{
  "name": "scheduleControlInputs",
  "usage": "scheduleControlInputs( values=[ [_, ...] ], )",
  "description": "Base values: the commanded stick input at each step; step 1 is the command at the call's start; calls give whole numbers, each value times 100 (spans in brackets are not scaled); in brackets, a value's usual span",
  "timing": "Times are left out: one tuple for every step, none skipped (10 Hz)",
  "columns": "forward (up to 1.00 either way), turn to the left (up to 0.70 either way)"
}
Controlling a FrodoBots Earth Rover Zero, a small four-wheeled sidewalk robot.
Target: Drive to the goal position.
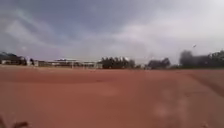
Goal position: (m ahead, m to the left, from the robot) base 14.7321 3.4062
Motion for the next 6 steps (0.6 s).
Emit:
scheduleControlInputs(
  values=[
    [70, 0],
    [70, 0],
    [70, 0],
    [70, 0],
    [70, 0],
    [70, 0]
  ],
)
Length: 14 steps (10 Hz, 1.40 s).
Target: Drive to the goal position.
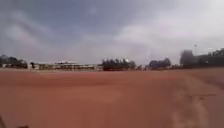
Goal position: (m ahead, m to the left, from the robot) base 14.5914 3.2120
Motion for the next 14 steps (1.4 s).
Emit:
scheduleControlInputs(
  values=[
    [70, 0],
    [70, 0],
    [70, 0],
    [70, 0],
    [70, 0],
    [70, 0],
    [70, 0],
    [70, 0],
    [70, 0],
    [70, 0],
    [70, 0],
    [70, 0],
    [70, 0],
    [70, 0]
  ],
)
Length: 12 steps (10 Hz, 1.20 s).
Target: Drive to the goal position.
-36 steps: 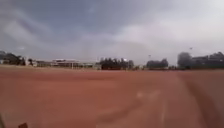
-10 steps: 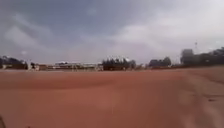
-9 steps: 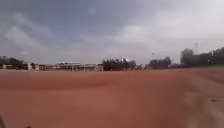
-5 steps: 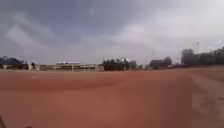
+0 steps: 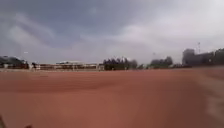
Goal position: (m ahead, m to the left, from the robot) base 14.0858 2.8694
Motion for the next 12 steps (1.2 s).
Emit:
scheduleControlInputs(
  values=[
    [70, 0],
    [70, 0],
    [70, 0],
    [70, 0],
    [70, 0],
    [70, 0],
    [70, 0],
    [70, 0],
    [70, 0],
    [70, 0],
    [70, 0],
    [70, 0]
  ],
)
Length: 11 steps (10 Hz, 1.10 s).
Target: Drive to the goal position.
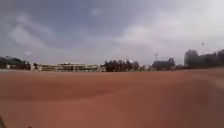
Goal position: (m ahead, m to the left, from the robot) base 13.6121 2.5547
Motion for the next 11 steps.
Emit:
scheduleControlInputs(
  values=[
    [70, 0],
    [70, 0],
    [70, 0],
    [70, 0],
    [70, 0],
    [70, 0],
    [70, 0],
    [70, 0],
    [70, 0],
    [70, 0],
    [70, 0]
  ],
)
